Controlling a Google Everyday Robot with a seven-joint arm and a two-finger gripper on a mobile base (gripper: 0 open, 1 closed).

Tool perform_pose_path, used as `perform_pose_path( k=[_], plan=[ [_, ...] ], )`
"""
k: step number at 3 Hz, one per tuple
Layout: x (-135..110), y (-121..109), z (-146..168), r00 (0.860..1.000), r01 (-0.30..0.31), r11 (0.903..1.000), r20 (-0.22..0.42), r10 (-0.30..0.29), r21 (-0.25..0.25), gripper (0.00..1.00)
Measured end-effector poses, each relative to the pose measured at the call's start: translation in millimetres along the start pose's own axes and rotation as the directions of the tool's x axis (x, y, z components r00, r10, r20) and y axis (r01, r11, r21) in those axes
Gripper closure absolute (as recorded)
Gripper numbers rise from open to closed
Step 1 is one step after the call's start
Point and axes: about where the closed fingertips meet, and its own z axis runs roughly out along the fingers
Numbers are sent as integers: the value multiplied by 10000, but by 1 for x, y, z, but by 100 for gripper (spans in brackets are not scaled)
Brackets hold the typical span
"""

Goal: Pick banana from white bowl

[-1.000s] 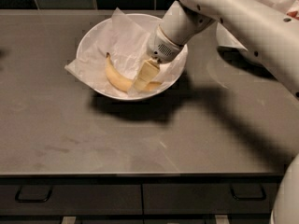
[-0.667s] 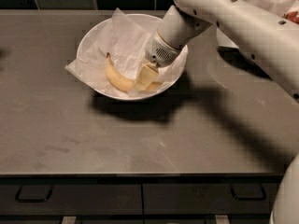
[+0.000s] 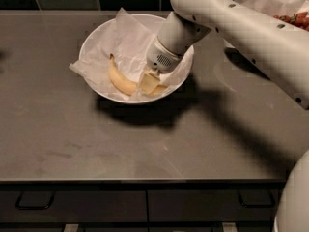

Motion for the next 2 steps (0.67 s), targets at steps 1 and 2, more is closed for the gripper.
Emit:
perform_pose_path(
  k=[1,2],
  plan=[
    [0,0,0,10000,4,10000,-6,-4,7,74],
    [1,2,-4,9999,44,9999,95,-46,114,97]
  ],
)
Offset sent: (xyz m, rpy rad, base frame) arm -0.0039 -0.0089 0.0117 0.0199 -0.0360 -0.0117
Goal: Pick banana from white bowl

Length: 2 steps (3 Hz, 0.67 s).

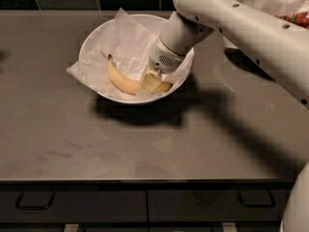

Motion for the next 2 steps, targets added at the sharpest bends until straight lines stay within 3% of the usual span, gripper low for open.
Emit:
perform_pose_path(
  k=[1,2],
  plan=[
    [-7,6,-17,9980,327,9995,545,-325,-20,100],
    [-24,16,-47,9842,1052,9944,1415,-1060,136,100]
  ],
)
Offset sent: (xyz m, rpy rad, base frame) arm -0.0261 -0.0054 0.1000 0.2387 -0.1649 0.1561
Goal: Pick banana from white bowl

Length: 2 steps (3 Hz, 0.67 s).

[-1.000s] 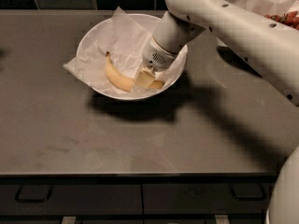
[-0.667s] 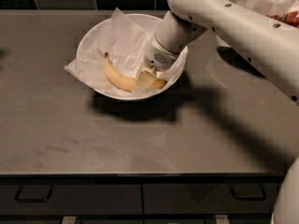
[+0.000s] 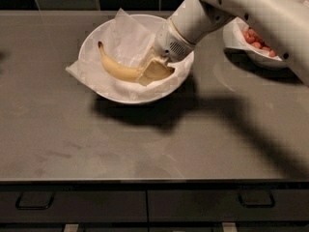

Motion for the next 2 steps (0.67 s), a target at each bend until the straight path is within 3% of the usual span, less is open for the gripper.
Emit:
perform_pose_path(
  k=[1,2],
  plan=[
    [-16,10,-24,9917,740,9970,1071,-710,-236,100],
    [-21,26,-49,9733,1290,9899,1988,-1150,-591,100]
  ],
)
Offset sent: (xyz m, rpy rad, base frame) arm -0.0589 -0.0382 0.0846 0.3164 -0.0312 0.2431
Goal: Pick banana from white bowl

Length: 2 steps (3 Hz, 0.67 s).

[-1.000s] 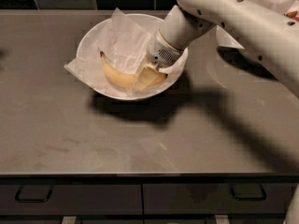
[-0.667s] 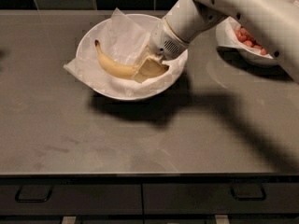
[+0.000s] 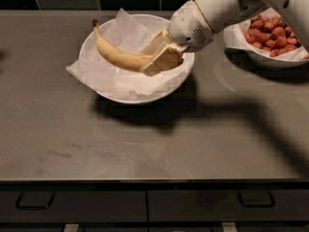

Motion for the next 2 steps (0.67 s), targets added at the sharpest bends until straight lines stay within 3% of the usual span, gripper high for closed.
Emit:
perform_pose_path(
  k=[1,2],
  plan=[
    [1,26,-27,9956,155,9990,927,-115,-429,100],
    [6,47,-50,9895,183,9980,1443,-95,-597,100]
  ],
)
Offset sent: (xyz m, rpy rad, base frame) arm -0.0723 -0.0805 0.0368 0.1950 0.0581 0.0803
